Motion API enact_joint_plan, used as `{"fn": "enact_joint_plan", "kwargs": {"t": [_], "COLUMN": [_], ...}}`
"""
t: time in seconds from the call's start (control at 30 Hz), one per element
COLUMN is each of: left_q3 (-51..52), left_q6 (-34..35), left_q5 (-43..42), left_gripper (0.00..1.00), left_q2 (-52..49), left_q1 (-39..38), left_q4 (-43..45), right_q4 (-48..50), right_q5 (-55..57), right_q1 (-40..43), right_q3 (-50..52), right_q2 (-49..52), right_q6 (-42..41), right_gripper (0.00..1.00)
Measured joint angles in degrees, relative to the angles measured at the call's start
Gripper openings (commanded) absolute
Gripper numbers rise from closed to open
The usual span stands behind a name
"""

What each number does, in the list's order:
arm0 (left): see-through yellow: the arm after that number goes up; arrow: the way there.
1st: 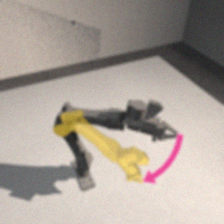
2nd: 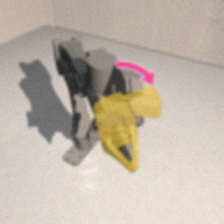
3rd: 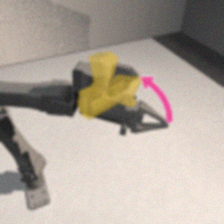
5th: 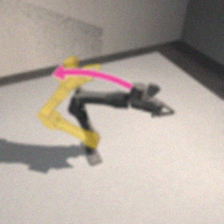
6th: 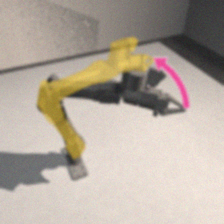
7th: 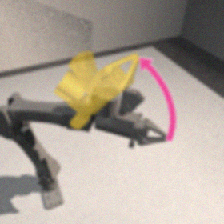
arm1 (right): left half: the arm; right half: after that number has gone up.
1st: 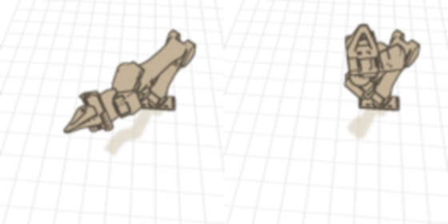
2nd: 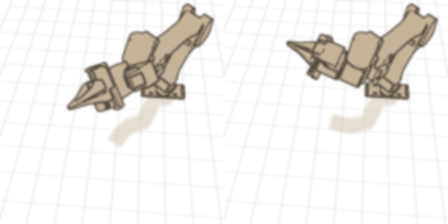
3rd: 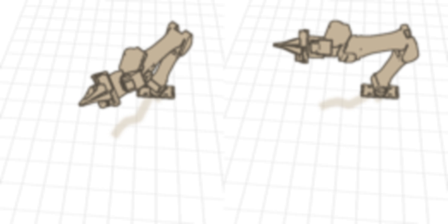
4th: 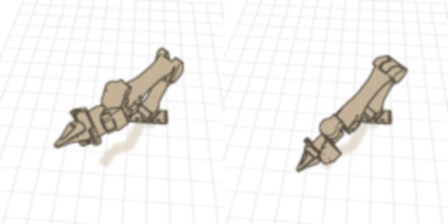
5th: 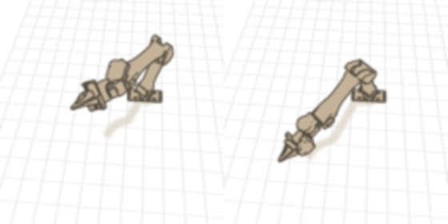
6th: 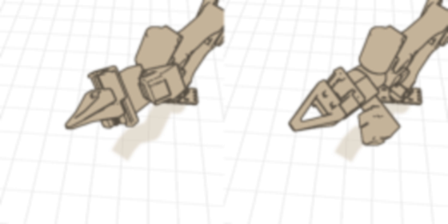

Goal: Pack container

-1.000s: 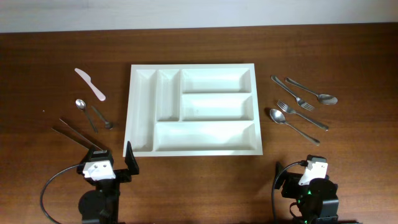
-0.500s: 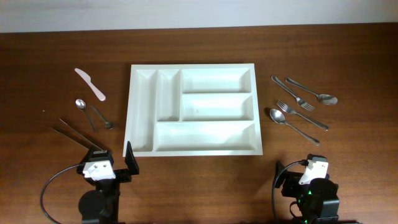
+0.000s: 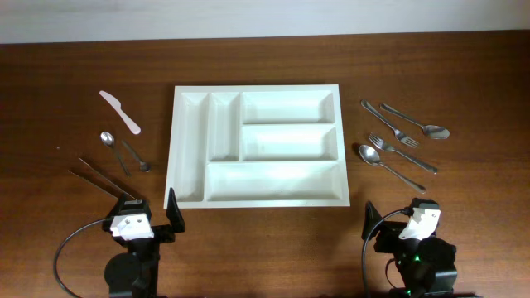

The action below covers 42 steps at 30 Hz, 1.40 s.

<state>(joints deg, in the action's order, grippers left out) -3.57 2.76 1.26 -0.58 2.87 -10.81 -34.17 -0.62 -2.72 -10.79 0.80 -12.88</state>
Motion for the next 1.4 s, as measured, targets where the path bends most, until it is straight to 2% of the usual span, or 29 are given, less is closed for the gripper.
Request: {"fn": "enact_joint_plan", "kwargs": {"t": [0.23, 0.33, 0.47, 0.6, 0.9, 1.0, 1.13, 1.4], "left_q3": [0.0, 0.0, 0.0, 0.0, 0.0, 0.0, 0.0, 0.0], "left_q6": [0.0, 0.0, 0.0, 0.0, 0.0, 0.0, 0.0, 0.0], "left_q5": [0.0, 0.0, 0.0, 0.0, 0.0, 0.0, 0.0, 0.0], "left_gripper": [0.99, 0.99, 0.99, 0.99, 0.99, 0.99, 0.99, 0.99], "left_q2": [0.0, 0.0, 0.0, 0.0, 0.0, 0.0, 0.0, 0.0], "left_q1": [0.0, 0.0, 0.0, 0.0, 0.0, 0.0, 0.0, 0.0], "left_q4": [0.0, 0.0, 0.0, 0.0, 0.0, 0.0, 0.0, 0.0], "right_q4": [9.7, 9.7, 7.0, 0.6, -30.9, -33.0, -36.0, -31.7], "right_q5": [-5.2, -5.0, -1.5, 2.3, 12.0, 12.6, 11.6, 1.7], "right_q1": [0.0, 0.0, 0.0, 0.0, 0.0, 0.0, 0.0, 3.6], "right_q3": [0.1, -2.0, -10.7, -24.2, -60.3, -64.0, -64.2, -64.2], "right_q2": [0.0, 0.1, 3.6, 13.4, 50.6, 59.4, 69.1, 86.0], "right_q6": [-0.9, -1.6, -1.3, 1.8, 4.8, 5.2, 5.6, 5.8], "right_gripper": [0.99, 0.99, 0.99, 0.99, 0.99, 0.99, 0.99, 1.00]}}
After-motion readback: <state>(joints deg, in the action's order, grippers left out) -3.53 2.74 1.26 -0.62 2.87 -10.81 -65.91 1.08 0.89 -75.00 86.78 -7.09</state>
